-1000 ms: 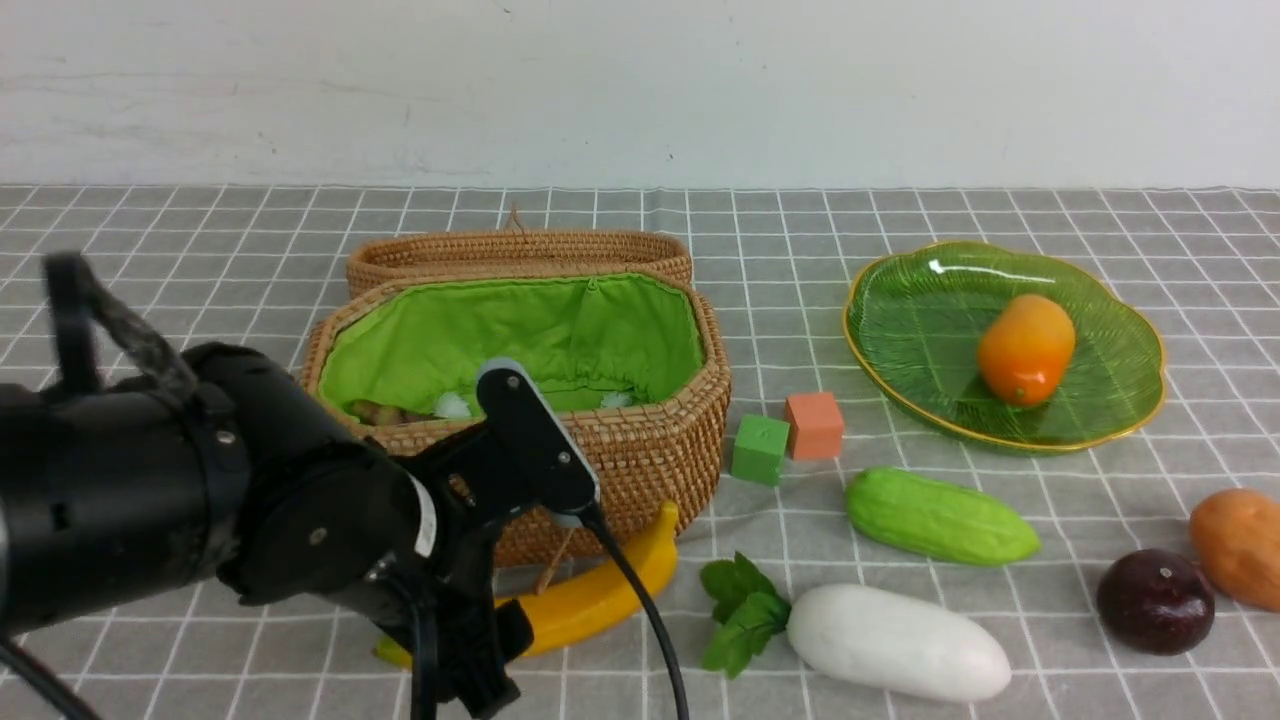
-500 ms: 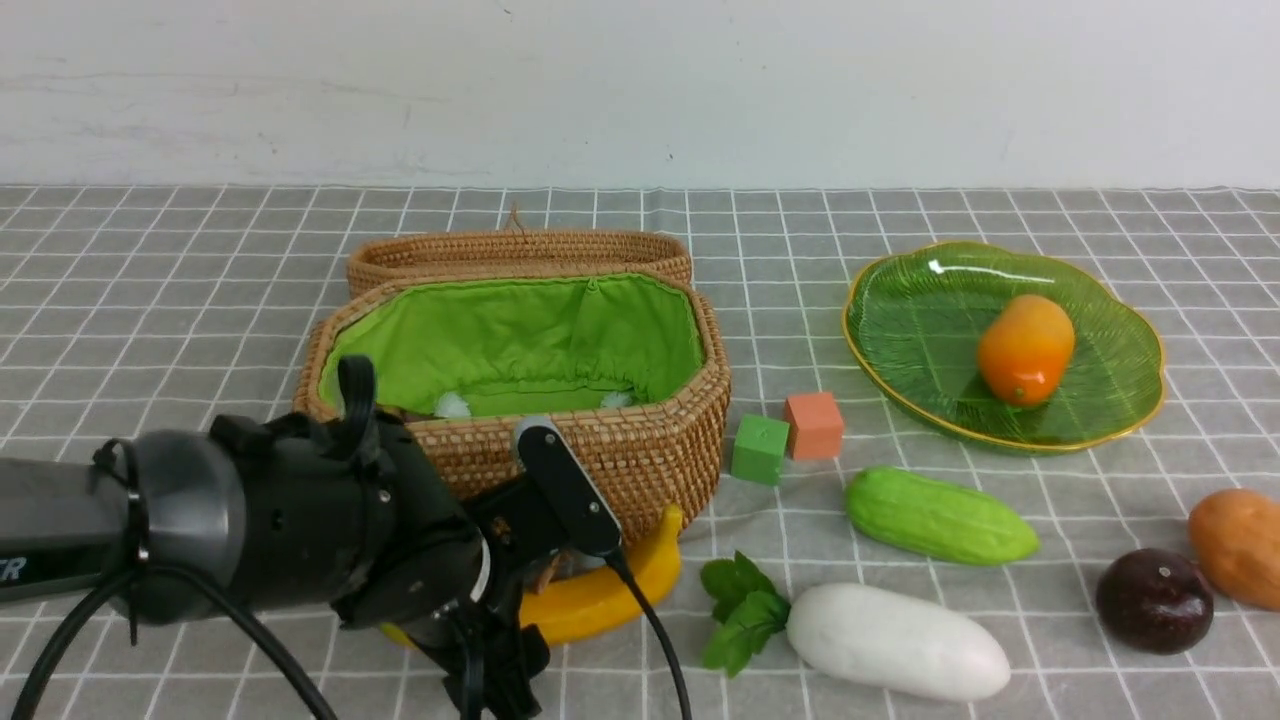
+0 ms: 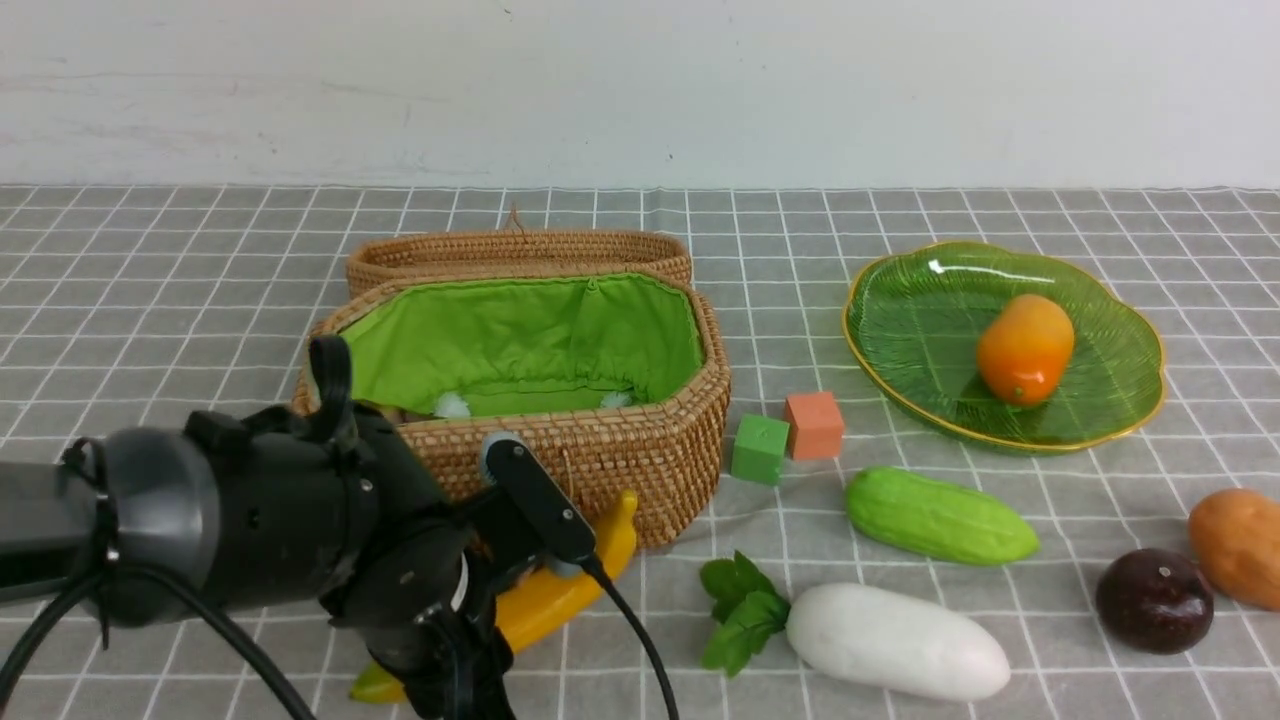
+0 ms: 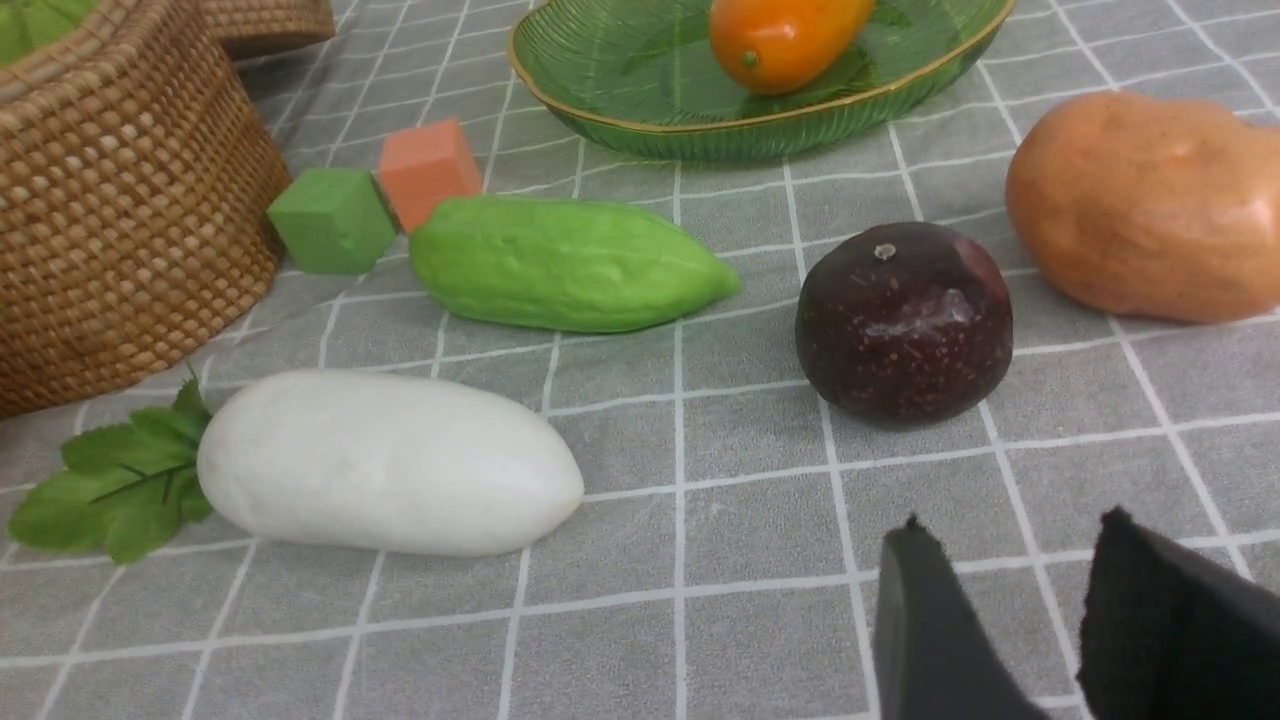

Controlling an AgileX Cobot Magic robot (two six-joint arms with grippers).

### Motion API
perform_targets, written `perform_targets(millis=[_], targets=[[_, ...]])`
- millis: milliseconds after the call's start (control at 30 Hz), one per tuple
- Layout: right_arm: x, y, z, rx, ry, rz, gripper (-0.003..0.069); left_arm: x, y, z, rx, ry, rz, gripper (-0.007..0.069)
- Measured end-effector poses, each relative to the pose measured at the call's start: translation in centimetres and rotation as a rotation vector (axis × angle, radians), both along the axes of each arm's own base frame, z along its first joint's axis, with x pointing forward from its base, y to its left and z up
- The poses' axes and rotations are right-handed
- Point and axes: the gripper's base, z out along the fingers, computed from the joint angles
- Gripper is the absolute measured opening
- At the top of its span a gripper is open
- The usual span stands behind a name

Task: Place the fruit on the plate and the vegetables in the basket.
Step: Use the left arm to grab a banana and put it into the right plate

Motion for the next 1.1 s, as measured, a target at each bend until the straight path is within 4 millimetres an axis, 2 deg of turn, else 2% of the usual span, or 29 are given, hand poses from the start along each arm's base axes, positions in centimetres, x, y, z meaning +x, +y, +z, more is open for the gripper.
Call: perform_targets(millis=[133,267,300,400,767,1100], targets=[[0.0,0.0,0.0,0.000,0.000,0.000,0.0240,-0.3,0.2,1.4,-0.021,-0.028,0.007,0.0326],[0.0,0.0,0.0,0.000,0.000,0.000,0.0240,-1.3,0.8,3.7,-0.034,-0.043,-0.014,0.0326],[0.0,0.0,0.0,0.000,0.000,0.000,0.0240,-1.3,0.8,3.7,-0.035,-0.041,-0.017,0.0326],[0.0,0.0,0.0,0.000,0.000,0.000,0.0240,-2.9,1.3,5.3,-0.041,0.021,-0.073,0.0326],[0.0,0.0,0.0,0.000,-0.001,0.000,0.0240,-5.4,1.1,7.7,-0.191,0.098,-0.137,0.0326],[0.0,0.0,0.0,0.000,-0.001,0.000,0.0240,-5.9,0.3,8.1,-0.301,0.148,-0.103,0.0326]])
